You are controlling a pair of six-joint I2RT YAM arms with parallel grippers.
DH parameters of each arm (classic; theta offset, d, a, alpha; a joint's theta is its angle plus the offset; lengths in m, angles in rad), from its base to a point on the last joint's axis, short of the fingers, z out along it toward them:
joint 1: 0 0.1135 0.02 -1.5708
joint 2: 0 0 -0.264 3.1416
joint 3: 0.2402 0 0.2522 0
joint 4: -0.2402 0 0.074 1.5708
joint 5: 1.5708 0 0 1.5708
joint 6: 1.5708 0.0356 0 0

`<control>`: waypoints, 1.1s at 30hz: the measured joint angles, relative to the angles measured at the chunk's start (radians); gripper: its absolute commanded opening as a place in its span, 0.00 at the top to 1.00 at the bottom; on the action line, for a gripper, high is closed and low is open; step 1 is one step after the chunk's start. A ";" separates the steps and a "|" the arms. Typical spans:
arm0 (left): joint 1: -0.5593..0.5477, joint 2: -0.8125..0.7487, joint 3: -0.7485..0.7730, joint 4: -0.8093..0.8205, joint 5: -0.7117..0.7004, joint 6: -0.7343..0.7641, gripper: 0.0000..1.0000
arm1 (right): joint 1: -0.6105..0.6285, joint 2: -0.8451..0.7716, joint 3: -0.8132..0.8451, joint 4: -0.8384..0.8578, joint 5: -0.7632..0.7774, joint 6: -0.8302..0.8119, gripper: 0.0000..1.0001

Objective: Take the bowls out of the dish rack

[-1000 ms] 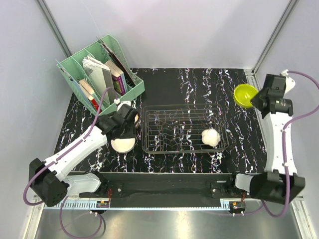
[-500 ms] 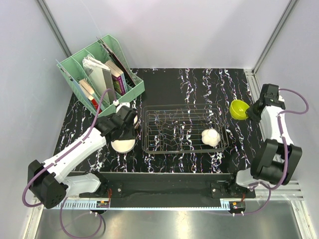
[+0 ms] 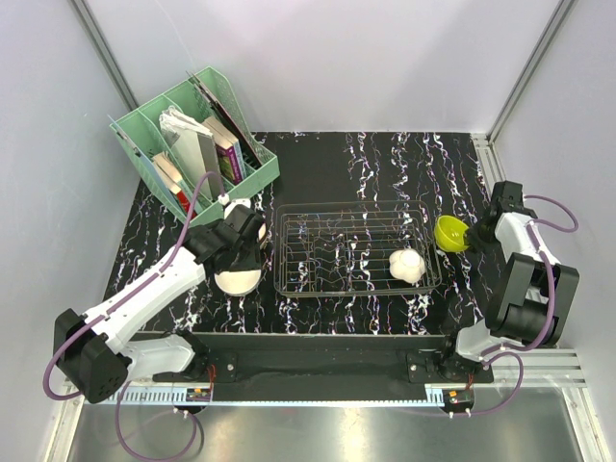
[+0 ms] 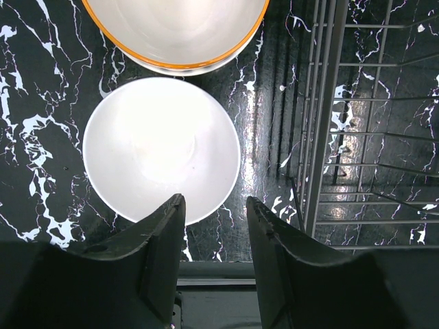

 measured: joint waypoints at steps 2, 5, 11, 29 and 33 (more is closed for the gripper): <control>0.000 0.000 0.000 0.000 0.000 0.000 0.56 | 0.000 0.000 0.000 0.006 0.007 0.000 0.99; 0.000 0.000 -0.001 0.001 0.000 -0.001 0.56 | 0.000 0.000 0.000 0.019 0.030 -0.003 0.98; 0.000 0.002 -0.016 0.005 0.006 -0.007 0.56 | 0.029 0.026 0.000 0.049 0.105 -0.023 0.94; 0.000 -0.001 -0.041 0.011 0.012 -0.008 0.56 | 0.072 0.078 -0.008 0.095 0.179 -0.031 0.52; 0.000 -0.001 -0.043 0.012 0.012 -0.008 0.56 | 0.072 0.049 -0.016 0.101 0.178 -0.038 0.50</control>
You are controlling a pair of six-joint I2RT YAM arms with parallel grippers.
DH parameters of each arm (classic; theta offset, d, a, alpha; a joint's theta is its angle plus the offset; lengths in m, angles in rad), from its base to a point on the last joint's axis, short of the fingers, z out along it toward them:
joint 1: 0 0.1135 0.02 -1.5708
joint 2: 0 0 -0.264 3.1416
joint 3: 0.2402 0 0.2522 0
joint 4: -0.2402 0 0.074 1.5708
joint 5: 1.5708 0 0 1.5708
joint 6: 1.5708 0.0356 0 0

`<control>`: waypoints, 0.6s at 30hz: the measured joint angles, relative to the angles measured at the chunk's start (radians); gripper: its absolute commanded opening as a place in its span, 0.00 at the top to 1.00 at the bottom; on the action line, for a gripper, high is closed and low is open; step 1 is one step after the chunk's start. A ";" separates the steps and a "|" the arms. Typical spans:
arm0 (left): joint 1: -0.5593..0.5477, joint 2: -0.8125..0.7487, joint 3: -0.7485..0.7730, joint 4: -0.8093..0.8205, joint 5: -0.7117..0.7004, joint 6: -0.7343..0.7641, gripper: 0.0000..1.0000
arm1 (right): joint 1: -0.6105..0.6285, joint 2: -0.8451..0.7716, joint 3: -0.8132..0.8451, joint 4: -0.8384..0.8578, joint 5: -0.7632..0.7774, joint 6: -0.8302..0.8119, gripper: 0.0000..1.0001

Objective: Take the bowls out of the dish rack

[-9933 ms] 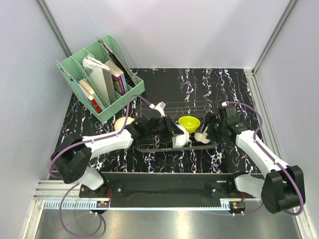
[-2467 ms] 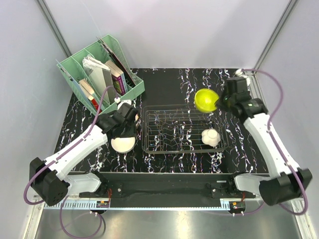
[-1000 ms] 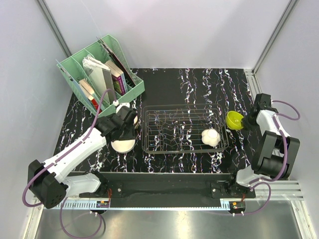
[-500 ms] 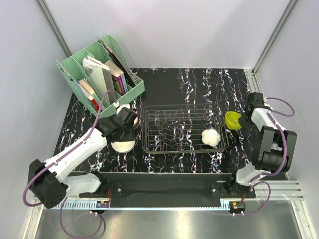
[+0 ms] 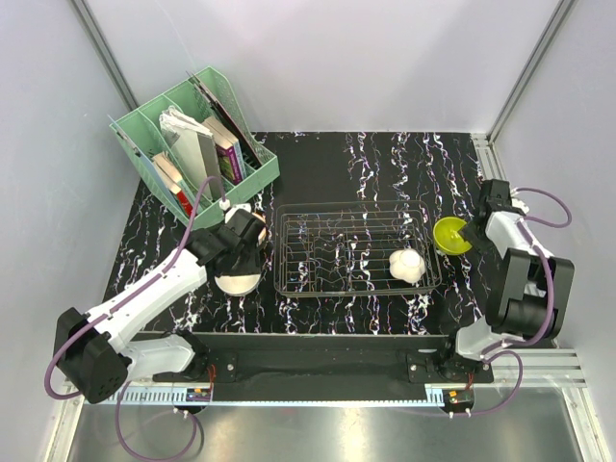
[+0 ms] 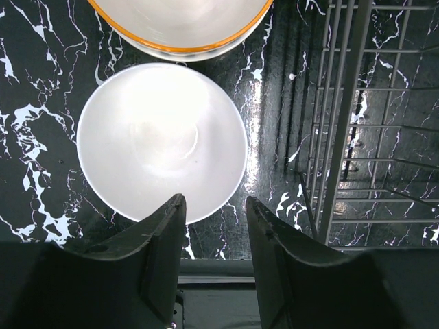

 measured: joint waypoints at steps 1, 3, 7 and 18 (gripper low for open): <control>0.000 0.000 -0.002 0.001 0.000 0.000 0.56 | 0.000 -0.013 -0.002 0.000 0.000 -0.001 0.49; 0.000 0.000 -0.003 0.002 0.001 -0.002 0.56 | 0.000 -0.055 -0.008 -0.001 0.000 -0.002 0.37; 0.000 0.000 -0.004 0.003 0.002 -0.004 0.56 | 0.000 -0.193 -0.010 -0.010 0.011 0.000 0.37; -0.040 -0.007 -0.001 0.022 0.003 -0.018 0.48 | 0.092 -0.573 0.006 -0.058 -0.164 0.039 0.37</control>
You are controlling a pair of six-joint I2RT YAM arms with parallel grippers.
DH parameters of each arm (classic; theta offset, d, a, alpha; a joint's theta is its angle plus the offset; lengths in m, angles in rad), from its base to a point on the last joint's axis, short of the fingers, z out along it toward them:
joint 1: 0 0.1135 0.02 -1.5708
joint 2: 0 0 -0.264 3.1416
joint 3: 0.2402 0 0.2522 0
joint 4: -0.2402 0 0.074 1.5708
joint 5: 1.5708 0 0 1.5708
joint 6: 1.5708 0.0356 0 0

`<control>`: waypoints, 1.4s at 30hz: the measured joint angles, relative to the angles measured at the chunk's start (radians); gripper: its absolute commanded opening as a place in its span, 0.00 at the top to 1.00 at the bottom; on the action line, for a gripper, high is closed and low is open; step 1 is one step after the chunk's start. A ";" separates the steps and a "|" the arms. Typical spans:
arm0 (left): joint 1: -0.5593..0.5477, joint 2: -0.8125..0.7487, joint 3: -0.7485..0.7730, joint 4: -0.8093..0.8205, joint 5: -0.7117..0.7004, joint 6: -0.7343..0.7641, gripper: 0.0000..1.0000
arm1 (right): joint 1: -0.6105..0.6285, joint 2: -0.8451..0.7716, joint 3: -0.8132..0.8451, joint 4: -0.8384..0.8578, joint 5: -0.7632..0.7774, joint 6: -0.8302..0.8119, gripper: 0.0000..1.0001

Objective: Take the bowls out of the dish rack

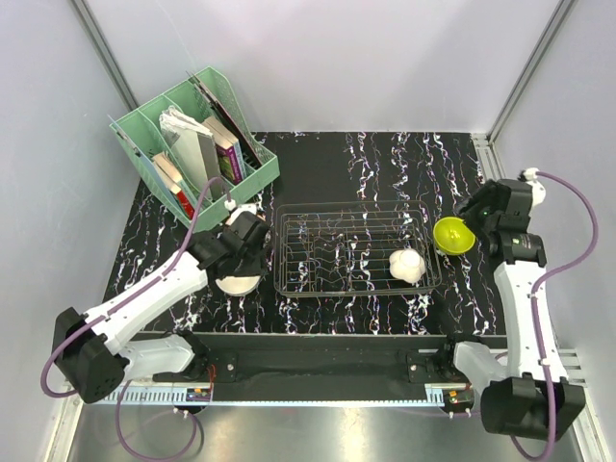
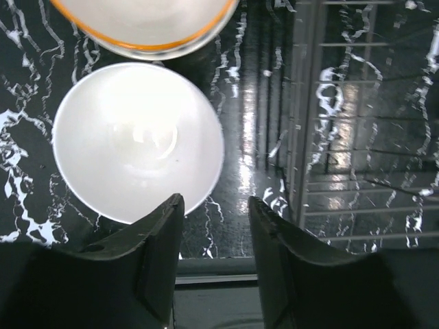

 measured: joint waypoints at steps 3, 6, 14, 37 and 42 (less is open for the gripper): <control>-0.030 -0.005 0.035 0.003 0.001 0.001 0.44 | 0.093 0.002 0.016 -0.023 -0.048 -0.018 0.37; -0.048 -0.002 0.103 0.015 0.006 0.005 0.42 | 0.151 0.019 0.021 -0.055 -0.087 -0.038 0.37; -0.123 0.209 0.415 0.110 0.118 0.058 0.37 | 0.180 0.032 -0.005 -0.117 -0.186 -0.095 0.39; -0.196 0.730 0.562 0.546 0.602 -0.048 0.37 | 0.380 0.201 -0.098 -0.138 -0.196 -0.122 0.38; -0.205 0.669 0.464 0.567 0.576 -0.050 0.37 | 0.421 0.240 -0.105 -0.135 -0.137 -0.118 0.30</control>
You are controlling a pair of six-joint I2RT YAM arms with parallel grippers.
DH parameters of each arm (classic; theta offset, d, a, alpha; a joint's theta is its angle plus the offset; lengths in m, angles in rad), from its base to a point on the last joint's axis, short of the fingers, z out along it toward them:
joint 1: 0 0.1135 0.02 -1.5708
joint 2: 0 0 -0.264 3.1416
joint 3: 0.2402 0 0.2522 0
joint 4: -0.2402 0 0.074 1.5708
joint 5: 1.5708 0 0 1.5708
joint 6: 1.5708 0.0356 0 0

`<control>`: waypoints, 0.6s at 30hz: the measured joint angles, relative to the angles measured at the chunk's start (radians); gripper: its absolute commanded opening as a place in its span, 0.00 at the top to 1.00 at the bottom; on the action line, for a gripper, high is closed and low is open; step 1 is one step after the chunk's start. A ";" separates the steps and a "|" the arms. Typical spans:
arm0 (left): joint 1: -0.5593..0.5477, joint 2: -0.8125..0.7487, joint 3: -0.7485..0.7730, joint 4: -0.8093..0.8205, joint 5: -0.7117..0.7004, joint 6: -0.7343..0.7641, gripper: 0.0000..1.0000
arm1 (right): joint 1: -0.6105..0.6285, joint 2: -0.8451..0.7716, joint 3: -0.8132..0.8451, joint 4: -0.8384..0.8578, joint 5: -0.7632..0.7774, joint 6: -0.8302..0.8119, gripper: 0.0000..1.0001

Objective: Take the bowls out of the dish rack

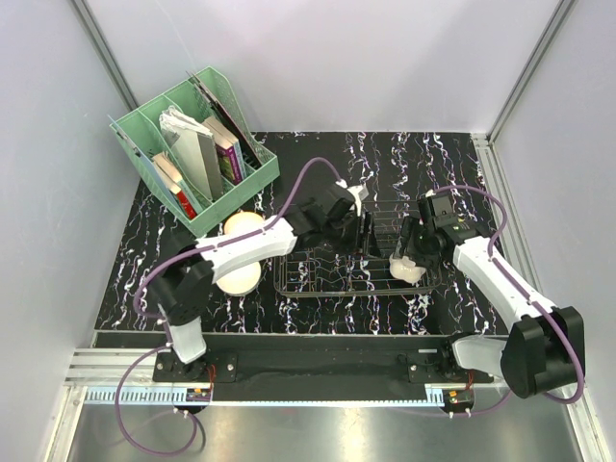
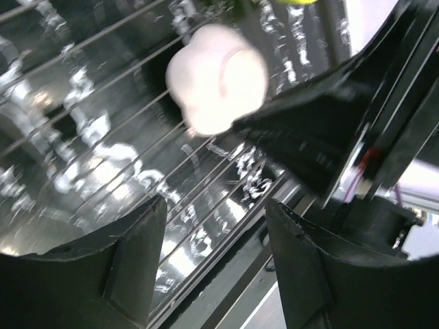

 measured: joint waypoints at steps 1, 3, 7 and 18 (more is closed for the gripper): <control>0.000 -0.023 -0.023 -0.005 -0.011 0.001 0.37 | 0.004 0.000 -0.001 0.000 0.018 0.003 0.30; 0.001 -0.071 -0.055 -0.013 -0.036 0.005 0.37 | 0.007 0.000 -0.001 0.001 0.047 0.005 0.30; 0.006 -0.149 -0.084 -0.023 -0.070 0.014 0.37 | 0.008 0.003 0.000 -0.001 0.099 0.004 0.31; 0.008 -0.161 -0.124 -0.034 -0.084 0.021 0.38 | 0.023 0.103 0.011 -0.007 0.146 0.003 0.34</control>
